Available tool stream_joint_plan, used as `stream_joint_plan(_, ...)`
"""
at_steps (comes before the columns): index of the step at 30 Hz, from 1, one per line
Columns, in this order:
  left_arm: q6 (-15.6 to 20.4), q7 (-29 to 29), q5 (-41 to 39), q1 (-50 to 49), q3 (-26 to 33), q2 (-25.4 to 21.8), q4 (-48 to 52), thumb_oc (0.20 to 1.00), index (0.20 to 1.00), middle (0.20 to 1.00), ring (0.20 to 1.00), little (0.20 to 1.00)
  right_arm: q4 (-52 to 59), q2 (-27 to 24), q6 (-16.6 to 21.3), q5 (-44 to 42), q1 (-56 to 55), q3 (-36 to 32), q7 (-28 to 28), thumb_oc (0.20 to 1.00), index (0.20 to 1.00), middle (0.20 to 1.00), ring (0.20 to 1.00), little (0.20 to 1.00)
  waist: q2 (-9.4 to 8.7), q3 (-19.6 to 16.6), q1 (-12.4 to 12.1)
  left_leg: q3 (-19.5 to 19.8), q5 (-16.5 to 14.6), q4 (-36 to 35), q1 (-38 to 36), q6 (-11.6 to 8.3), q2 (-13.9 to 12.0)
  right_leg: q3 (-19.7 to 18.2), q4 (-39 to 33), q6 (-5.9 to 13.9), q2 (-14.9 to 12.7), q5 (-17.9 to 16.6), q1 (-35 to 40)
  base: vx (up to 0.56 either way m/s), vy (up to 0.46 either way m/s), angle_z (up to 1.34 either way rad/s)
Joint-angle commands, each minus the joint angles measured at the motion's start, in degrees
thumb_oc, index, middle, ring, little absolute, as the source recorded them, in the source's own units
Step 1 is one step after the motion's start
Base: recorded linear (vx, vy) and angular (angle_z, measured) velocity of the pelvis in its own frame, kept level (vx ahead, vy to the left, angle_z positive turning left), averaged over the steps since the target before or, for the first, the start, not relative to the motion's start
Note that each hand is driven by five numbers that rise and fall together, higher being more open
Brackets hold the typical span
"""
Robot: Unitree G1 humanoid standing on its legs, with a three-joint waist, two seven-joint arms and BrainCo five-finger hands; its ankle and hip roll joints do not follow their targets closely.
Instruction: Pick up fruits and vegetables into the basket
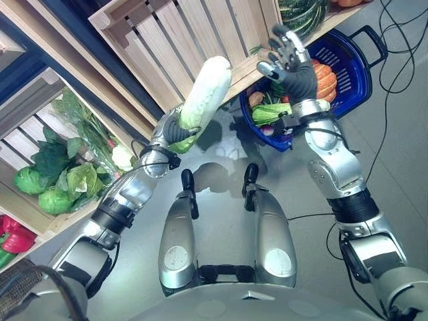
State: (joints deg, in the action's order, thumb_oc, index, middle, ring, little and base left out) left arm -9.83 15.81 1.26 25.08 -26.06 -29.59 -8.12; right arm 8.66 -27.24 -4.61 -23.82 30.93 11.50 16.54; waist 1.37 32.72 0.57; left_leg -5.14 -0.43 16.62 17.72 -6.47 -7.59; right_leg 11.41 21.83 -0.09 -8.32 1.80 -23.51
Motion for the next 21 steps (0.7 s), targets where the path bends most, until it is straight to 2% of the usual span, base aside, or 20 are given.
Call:
stream_joint_plan(1, 7.0, 2.6, -3.7, -2.8, 5.8, 0.2, 7.2, 0.200, 0.200, 0.200, 0.200, 0.200, 7.7, -3.2, 5.7, 5.8, -1.7, -5.4, 2.6, 1.000, 1.000, 1.000, 1.000, 1.000, -0.96, -4.0, 1.8, -3.2, -4.0, 0.5, -0.2, 4.48, 3.0, -1.9, -1.6, 4.88, -0.2, 3.8, 3.9, 0.00, 0.000, 0.00)
stream_joint_plan(7, 10.1, 0.9, -8.0, -5.5, 9.7, 0.4, 9.3, 0.200, 0.200, 0.200, 0.200, 0.200, 6.6, -5.1, 6.6, 3.9, -5.0, -9.4, 3.2, 1.000, 1.000, 1.000, 1.000, 1.000, -1.35, -4.3, 1.8, -3.4, -4.5, 1.1, -0.3, 4.68, 3.0, -2.1, -1.6, 4.75, 0.0, 3.9, 4.3, 0.00, 0.000, 0.00)
stream_joint_plan(11, 10.6, 0.0, -7.9, -6.3, 10.8, 0.0, 11.0, 0.200, 0.200, 0.200, 0.200, 0.200, 4.9, -5.3, 6.4, 0.6, -6.7, -10.2, 1.2, 1.000, 1.000, 1.000, 1.000, 1.000, -1.46, -4.3, 1.7, -3.5, -4.8, 1.5, -0.2, 4.79, 3.0, -2.2, -1.6, 4.79, 0.0, 3.9, 4.5, 0.00, 0.000, 0.00)
stream_joint_plan(18, 7.3, -4.5, -2.3, -3.7, 9.3, -1.5, 12.7, 0.200, 0.200, 0.200, 0.200, 0.200, 4.1, -3.8, 4.7, -11.2, -6.5, -7.6, -8.3, 1.000, 1.000, 1.000, 1.000, 1.000, -1.60, -4.1, 1.4, -3.2, -4.8, 2.2, 0.2, 5.06, 3.1, -2.1, -1.0, 4.69, 0.1, 4.0, 4.4, 0.01, -0.015, 0.00)
stream_joint_plan(21, 6.2, -5.9, 3.6, -1.9, 7.8, -2.2, 11.8, 0.200, 0.200, 0.200, 0.200, 0.200, 3.8, -2.5, 3.3, -13.5, -5.3, -5.6, -11.6, 1.000, 1.000, 1.000, 1.000, 1.000, -1.49, -4.0, 1.4, -3.2, -4.8, 2.4, 0.2, 5.08, 3.2, -2.1, -0.8, 4.66, 0.0, 4.1, 4.4, 0.00, 0.000, 0.00)
